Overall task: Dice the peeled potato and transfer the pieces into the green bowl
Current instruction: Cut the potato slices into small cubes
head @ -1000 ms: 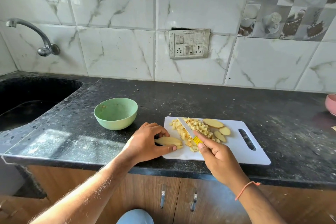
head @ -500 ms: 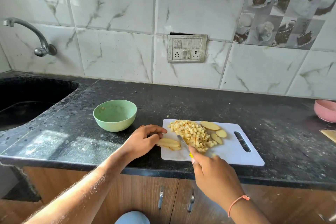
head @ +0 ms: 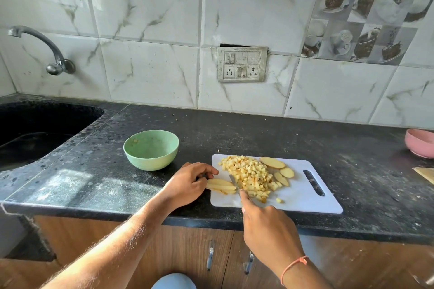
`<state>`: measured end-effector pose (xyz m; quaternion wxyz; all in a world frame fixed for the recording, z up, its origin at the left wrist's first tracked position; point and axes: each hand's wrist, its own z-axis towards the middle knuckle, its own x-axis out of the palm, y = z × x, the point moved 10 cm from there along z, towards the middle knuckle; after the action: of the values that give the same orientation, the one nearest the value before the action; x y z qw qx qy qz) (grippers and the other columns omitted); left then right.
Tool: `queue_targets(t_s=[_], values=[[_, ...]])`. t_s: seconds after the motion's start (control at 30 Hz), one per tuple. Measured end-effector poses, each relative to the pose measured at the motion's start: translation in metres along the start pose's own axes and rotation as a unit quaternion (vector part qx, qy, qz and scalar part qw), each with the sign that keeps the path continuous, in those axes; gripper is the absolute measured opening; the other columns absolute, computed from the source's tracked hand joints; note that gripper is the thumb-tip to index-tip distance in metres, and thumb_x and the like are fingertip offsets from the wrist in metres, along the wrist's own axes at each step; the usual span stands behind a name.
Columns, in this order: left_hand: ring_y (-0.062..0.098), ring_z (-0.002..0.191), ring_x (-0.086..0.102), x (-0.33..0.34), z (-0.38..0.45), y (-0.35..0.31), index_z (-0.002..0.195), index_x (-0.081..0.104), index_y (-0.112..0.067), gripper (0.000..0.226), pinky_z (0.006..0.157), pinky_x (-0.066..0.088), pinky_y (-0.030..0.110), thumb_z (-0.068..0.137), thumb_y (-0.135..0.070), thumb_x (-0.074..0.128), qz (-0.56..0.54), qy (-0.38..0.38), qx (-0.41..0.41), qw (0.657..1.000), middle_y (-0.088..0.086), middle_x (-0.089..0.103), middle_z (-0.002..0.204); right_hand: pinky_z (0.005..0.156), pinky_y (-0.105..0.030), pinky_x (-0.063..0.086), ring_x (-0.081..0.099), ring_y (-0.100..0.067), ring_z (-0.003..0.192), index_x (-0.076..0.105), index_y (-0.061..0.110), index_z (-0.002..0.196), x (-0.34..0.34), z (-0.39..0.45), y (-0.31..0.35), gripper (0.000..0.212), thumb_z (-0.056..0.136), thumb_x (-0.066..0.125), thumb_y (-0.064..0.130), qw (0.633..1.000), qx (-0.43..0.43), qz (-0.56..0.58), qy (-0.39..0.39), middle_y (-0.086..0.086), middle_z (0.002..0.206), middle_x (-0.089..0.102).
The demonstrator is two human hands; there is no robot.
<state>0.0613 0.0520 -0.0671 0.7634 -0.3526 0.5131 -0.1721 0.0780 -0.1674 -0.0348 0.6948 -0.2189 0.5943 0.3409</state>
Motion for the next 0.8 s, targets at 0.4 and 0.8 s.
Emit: queue_targets(t_s=[0.4,0.8], values=[[-0.001,0.102,0.044,0.008,-0.001,-0.022,0.123,0.069,-0.057,0.055,0.094,0.044,0.029,0.074,-0.082,0.068,0.151,-0.017,0.072,0.986,-0.029,0.053,0.106,0.044,-0.024,0.024,0.045,-0.014,0.06,0.028,0.042,0.16,-0.021,0.007,-0.003,0.052,0.109,0.032,0.037,0.996,0.035,0.057,-0.059,0.006,0.074,0.059],[0.0,0.091,0.054,-0.004,-0.002,-0.018,0.106,0.079,-0.047,0.047,0.075,0.048,0.023,0.072,-0.078,0.074,0.121,-0.074,0.066,0.988,-0.02,0.063,0.089,0.048,-0.022,0.03,0.056,-0.014,0.067,0.032,0.038,0.16,-0.026,0.007,0.011,0.052,0.107,0.034,0.034,0.998,0.022,0.026,-0.062,0.006,0.084,0.067]])
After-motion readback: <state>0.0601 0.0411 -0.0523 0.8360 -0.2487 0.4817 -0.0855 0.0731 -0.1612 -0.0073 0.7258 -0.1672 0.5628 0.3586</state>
